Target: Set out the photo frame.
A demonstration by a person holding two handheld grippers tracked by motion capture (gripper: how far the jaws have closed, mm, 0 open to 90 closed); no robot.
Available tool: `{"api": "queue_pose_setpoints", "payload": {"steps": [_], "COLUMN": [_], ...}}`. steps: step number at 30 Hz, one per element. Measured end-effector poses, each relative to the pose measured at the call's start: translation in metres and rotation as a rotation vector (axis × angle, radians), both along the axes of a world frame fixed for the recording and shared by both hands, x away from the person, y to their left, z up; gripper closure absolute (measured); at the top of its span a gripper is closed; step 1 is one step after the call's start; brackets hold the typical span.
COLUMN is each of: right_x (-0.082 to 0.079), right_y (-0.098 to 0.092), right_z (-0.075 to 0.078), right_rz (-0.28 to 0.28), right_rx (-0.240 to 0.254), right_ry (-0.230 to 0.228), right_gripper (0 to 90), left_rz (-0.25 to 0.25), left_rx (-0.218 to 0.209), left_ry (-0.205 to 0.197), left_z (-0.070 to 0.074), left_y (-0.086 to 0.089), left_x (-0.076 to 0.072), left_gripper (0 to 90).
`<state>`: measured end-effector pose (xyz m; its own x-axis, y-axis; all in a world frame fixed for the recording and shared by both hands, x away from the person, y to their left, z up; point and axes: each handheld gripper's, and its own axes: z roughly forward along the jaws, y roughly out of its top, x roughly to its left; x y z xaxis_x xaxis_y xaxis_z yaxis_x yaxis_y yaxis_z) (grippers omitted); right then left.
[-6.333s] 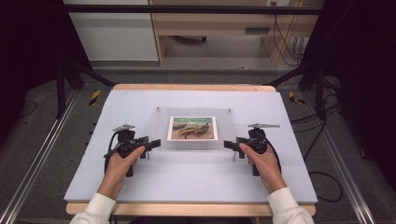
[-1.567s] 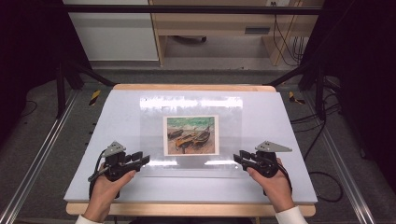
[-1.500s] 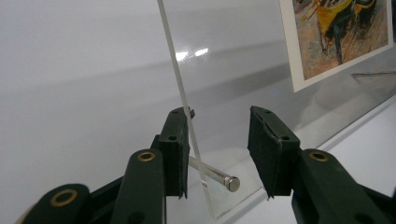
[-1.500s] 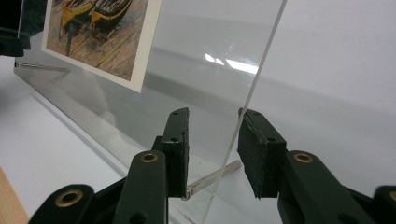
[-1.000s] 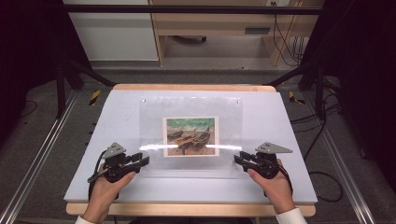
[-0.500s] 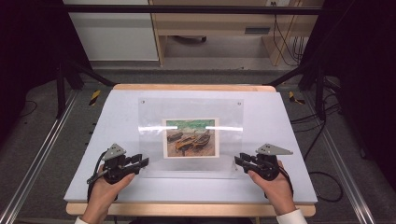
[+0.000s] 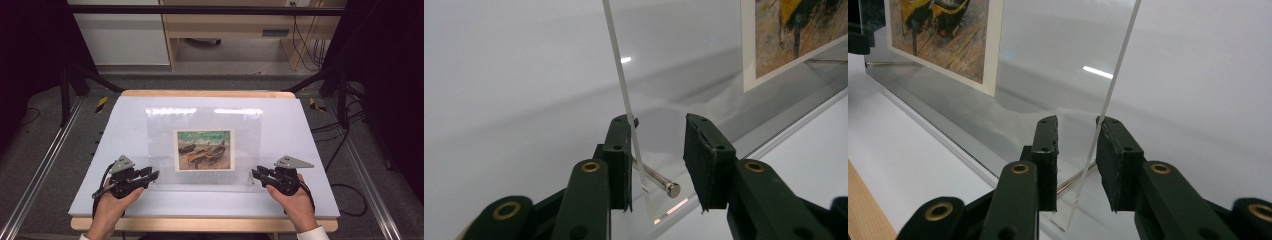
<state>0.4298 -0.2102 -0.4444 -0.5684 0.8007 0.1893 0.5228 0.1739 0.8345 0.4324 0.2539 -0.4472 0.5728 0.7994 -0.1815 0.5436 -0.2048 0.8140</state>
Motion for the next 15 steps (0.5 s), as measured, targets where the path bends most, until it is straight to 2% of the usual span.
{"api": "queue_pose_setpoints", "payload": {"steps": [15], "right_x": [-0.0062], "right_y": [-0.0002], "right_z": [-0.0015], "right_rz": [-0.002], "right_rx": [-0.014], "right_ry": [0.006], "right_gripper": [73.4], "left_rz": [-0.012], "left_rx": [0.025], "left_ry": [0.003], "left_z": [-0.0008], "left_y": [-0.0001], "left_x": [-0.0048], "left_gripper": [65.7]}}
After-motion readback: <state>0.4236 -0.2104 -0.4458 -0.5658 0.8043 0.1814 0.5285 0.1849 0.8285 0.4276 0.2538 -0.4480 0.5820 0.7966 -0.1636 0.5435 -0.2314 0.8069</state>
